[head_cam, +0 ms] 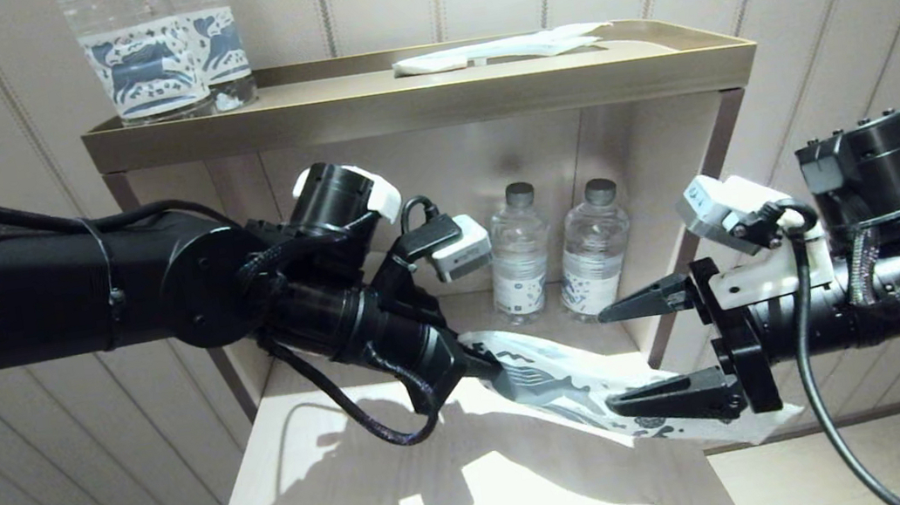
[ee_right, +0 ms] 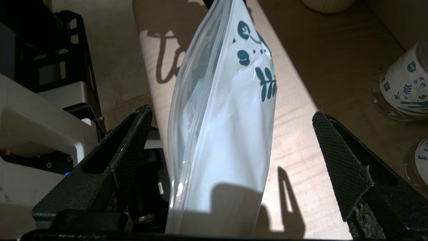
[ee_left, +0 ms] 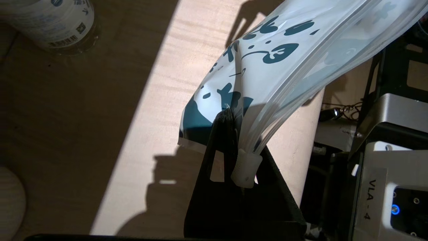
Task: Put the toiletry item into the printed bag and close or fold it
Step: Hand it to the other hand
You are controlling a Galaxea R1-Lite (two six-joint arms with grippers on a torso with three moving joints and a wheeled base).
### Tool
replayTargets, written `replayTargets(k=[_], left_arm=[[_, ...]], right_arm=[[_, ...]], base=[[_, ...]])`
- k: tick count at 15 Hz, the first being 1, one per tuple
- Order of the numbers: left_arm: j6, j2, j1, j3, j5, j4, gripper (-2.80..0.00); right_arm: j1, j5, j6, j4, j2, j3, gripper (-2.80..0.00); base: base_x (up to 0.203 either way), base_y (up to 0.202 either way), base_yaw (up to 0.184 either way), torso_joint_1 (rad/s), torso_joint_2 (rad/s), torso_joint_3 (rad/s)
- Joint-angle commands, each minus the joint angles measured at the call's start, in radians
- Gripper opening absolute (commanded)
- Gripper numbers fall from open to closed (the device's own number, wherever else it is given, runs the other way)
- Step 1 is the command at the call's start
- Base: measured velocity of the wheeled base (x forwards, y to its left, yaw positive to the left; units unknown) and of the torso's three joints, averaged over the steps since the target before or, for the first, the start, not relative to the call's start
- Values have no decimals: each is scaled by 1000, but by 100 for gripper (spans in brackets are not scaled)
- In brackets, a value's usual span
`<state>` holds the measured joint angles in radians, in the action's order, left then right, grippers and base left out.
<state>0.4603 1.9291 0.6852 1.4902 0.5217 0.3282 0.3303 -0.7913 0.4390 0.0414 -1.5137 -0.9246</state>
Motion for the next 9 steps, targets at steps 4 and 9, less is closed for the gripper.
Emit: replayTargets(k=[4,9], left_arm=[[18,13,-27,31,1,32,-280],[21,16,-27,32,1,33,-280]], right_arm=[[-42,-5,91,-35,7,7,0],[-65,-5,103,-31,1,9,-280]], base=[[0,0,0,0,0,0],[0,0,0,0,0,0]])
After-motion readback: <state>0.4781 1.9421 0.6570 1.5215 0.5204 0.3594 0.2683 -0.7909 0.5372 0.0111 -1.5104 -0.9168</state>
